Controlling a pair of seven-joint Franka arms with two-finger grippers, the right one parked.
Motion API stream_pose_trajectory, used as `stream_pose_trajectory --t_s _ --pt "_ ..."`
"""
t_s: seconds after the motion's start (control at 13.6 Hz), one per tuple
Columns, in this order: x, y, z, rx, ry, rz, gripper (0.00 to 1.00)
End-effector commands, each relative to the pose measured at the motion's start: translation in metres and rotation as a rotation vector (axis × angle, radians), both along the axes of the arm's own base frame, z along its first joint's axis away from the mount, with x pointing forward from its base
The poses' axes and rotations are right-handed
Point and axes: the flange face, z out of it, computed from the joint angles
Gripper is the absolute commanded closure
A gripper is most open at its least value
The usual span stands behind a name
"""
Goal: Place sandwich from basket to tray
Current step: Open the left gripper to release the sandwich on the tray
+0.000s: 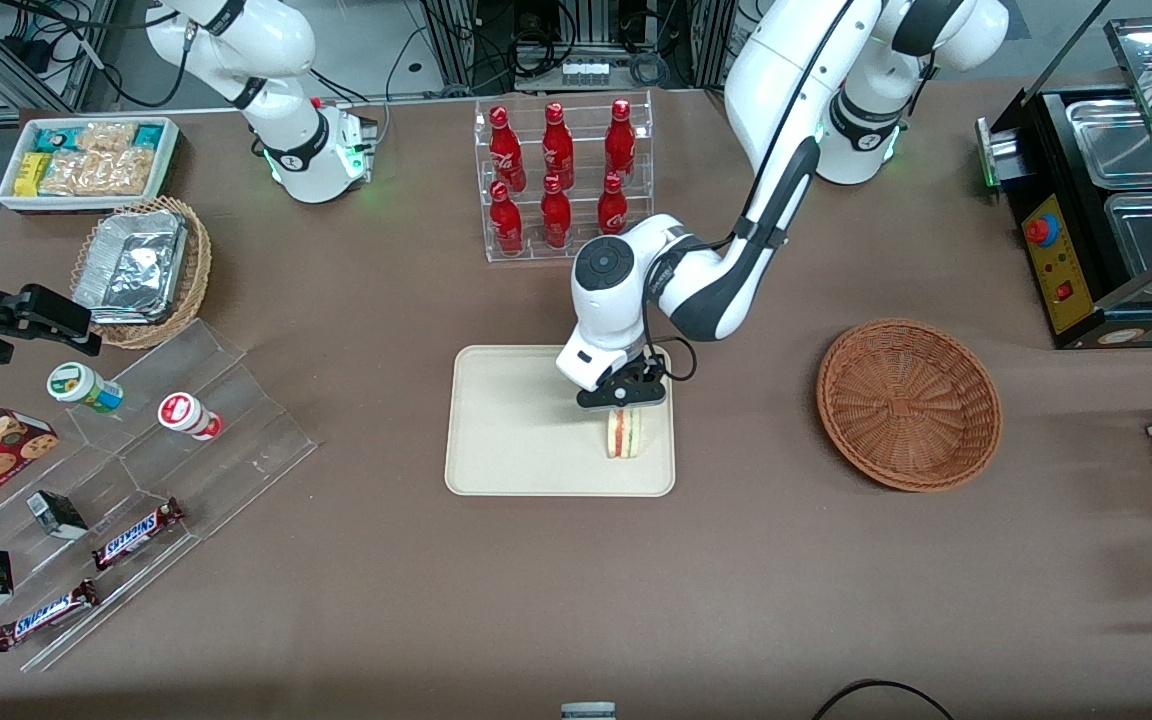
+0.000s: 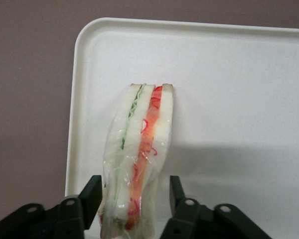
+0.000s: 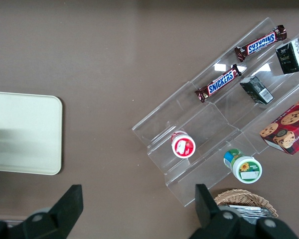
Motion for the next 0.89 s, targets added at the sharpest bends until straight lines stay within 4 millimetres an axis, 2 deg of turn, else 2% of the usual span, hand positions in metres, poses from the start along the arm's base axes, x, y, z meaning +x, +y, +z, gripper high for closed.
stream_pose_trajectory --t_s 0.0,0.22,0.44,0.52,0.74,0.81 --pt "0.006 0.006 0.047 0.025 -0.025 0.026 0.0" --pt "0.014 0.02 0.114 -0.005 -0.077 0.061 0.0" --pt "0.007 0.036 0.172 0.006 -0.084 0.075 0.0" --pt "0.005 0.048 0.188 0.025 -0.072 0.092 0.0" --pt "0.016 0.099 0.24 0.008 -0.085 0.122 0.0" --pt "0.019 0.125 0.261 0.013 -0.079 0.096 0.0"
